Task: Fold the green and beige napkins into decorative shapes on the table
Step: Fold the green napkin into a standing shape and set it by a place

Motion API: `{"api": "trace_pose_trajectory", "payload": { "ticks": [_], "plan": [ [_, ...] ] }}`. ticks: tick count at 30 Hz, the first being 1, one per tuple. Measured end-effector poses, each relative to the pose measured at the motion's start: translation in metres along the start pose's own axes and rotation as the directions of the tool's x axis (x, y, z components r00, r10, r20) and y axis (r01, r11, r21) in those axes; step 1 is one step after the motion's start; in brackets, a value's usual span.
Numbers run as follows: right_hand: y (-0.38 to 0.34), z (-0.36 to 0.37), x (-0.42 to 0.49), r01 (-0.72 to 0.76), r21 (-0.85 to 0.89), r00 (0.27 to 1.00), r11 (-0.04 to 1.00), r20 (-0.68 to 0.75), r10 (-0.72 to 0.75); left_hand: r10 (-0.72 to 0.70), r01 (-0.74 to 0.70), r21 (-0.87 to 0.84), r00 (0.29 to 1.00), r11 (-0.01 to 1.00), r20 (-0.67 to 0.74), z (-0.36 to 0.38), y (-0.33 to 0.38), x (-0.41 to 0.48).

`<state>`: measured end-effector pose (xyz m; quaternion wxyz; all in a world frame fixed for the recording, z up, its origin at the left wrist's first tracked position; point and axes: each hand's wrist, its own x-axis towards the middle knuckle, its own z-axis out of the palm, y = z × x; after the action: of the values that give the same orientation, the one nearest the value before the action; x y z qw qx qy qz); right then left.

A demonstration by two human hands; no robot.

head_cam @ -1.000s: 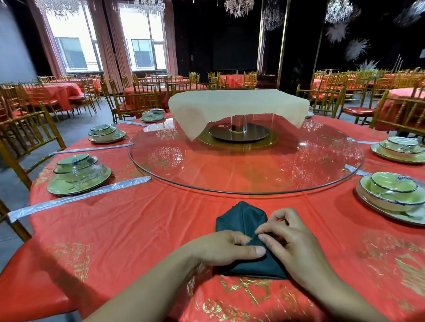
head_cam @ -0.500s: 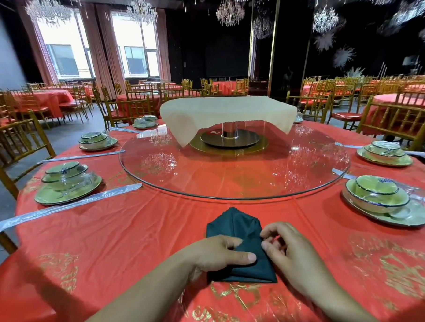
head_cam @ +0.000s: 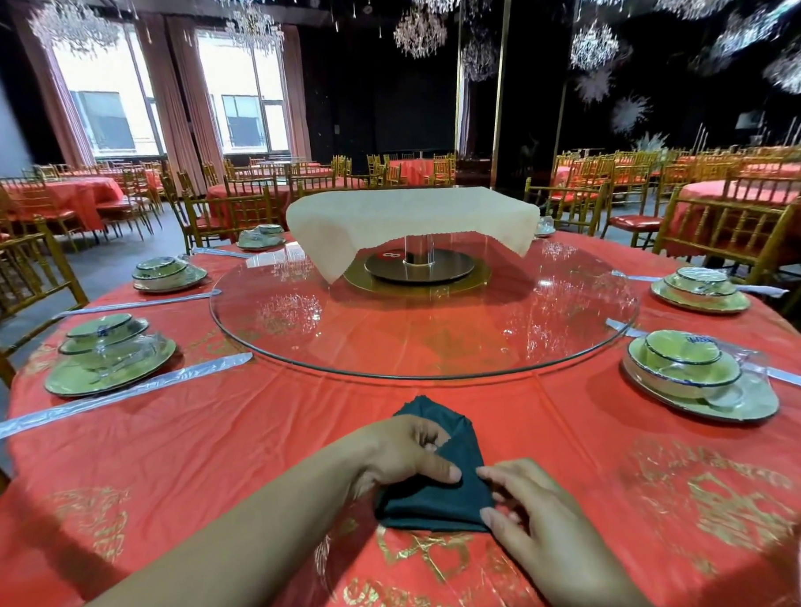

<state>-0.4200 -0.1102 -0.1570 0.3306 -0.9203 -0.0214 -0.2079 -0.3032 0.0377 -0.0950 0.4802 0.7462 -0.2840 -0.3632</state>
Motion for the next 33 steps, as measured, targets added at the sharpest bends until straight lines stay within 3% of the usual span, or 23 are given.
{"api": "trace_pose_trajectory", "payload": {
  "ticks": [6,11,14,18,21,23,26,29,31,33],
  "plan": [
    [0.0,0.006,-0.003,0.053,-0.027,0.998,0.998,-0.038,-0.054,-0.061,0.06,-0.024,0.996,0.998,-0.065,0.007,-0.004,0.007],
    [-0.001,0.011,-0.002,0.036,-0.064,0.998,0.997,-0.051,-0.039,-0.106,0.107,0.036,0.994,0.994,-0.035,0.013,-0.003,0.006],
    [-0.006,0.011,-0.001,0.021,-0.128,1.0,0.992,-0.007,-0.022,-0.123,0.124,0.017,0.991,0.992,-0.052,0.014,-0.003,0.007],
    [-0.012,0.008,-0.005,-0.017,-0.187,1.0,0.982,0.001,0.017,-0.08,0.083,0.057,0.996,0.995,-0.046,0.012,-0.008,0.004],
    [-0.015,0.011,-0.003,0.039,-0.453,0.999,0.891,-0.007,-0.048,0.02,0.021,0.224,0.983,0.974,-0.182,0.015,-0.01,-0.004],
    [-0.019,0.013,-0.004,0.008,-0.502,0.999,0.865,-0.023,-0.023,0.124,-0.037,0.299,0.953,0.953,-0.278,0.013,-0.018,-0.012],
    [-0.015,0.019,-0.003,0.019,-0.553,0.992,0.833,-0.094,-0.085,0.198,-0.136,0.204,0.923,0.97,-0.329,0.003,-0.04,-0.031],
    [-0.014,0.024,-0.001,0.036,-0.608,0.978,0.793,-0.14,-0.153,0.173,-0.152,0.083,0.9,0.985,-0.4,-0.002,-0.057,-0.042],
    [-0.016,0.027,-0.001,0.033,-0.625,0.979,0.78,-0.138,-0.151,0.146,-0.118,0.091,0.881,0.989,-0.449,-0.001,-0.063,-0.042],
    [-0.014,0.027,-0.001,0.038,-0.638,0.976,0.769,-0.142,-0.166,0.174,-0.072,0.215,0.847,0.974,-0.503,0.002,-0.068,-0.04]
  ]
}}
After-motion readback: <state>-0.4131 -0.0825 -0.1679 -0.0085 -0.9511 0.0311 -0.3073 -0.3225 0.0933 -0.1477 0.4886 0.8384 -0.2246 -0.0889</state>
